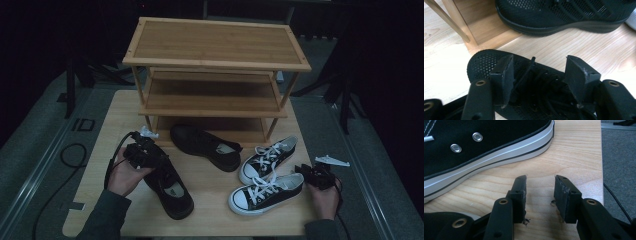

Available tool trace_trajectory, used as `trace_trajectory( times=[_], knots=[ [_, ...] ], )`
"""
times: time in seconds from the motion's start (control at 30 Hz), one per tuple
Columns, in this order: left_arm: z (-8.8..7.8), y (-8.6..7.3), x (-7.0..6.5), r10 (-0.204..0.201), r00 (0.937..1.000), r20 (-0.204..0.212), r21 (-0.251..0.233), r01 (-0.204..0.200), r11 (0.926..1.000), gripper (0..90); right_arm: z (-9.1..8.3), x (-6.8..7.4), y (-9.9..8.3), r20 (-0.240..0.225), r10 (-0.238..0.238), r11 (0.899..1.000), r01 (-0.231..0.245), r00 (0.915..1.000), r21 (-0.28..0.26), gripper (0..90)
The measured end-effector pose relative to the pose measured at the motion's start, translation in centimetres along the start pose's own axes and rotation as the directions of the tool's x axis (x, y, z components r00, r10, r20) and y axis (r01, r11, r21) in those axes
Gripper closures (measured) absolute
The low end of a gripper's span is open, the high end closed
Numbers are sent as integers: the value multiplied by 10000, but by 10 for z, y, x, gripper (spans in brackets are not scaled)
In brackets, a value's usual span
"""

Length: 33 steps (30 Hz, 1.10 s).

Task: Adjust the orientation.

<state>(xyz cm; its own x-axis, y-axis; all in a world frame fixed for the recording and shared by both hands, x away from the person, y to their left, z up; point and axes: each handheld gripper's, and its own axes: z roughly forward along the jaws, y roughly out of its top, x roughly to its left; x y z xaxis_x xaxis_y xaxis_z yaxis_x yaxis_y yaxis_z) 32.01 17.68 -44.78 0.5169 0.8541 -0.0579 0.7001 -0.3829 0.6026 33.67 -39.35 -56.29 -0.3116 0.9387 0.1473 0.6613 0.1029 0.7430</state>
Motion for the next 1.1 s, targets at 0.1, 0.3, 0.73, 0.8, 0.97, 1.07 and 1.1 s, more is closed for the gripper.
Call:
trace_trajectory(
  times=[0.1, 0.3, 0.73, 0.8, 0.97, 1.07, 1.1],
  knots=[
    [-7, -1, -2, -90, 9999, 140, -141, 92, 9999, 387, 0, 0, 0, -13, 5, 10000, -5, 10000, -2, 618],
    [-15, -3, -11, 30, 9999, 128, -231, -27, 9997, 331, 0, 0, 0, -43, 21, 10000, -21, 10000, -2, 616],
    [-18, -18, -22, 296, 9993, 248, 95, -298, 9995, 331, 0, -1, 0, -63, 38, 10000, -38, 10000, -2, 614],
    [-17, -21, -22, 305, 9994, 174, 245, -309, 9992, 331, 0, -1, 0, -63, 41, 10000, -41, 10000, 0, 614],
    [-17, -28, -19, 250, 9993, 281, 464, -263, 9986, 334, 0, -1, 0, -61, 40, 10000, -40, 10000, 1, 614],
    [-16, -31, -21, 220, 9993, 296, 548, -236, 9982, 337, 0, -1, 0, -62, 39, 10000, -39, 10000, 0, 614],
    [-15, -32, -22, 269, 9992, 297, 608, -287, 9977, 338, 0, -1, 0, -62, 39, 10000, -39, 10000, 0, 614]
  ],
)
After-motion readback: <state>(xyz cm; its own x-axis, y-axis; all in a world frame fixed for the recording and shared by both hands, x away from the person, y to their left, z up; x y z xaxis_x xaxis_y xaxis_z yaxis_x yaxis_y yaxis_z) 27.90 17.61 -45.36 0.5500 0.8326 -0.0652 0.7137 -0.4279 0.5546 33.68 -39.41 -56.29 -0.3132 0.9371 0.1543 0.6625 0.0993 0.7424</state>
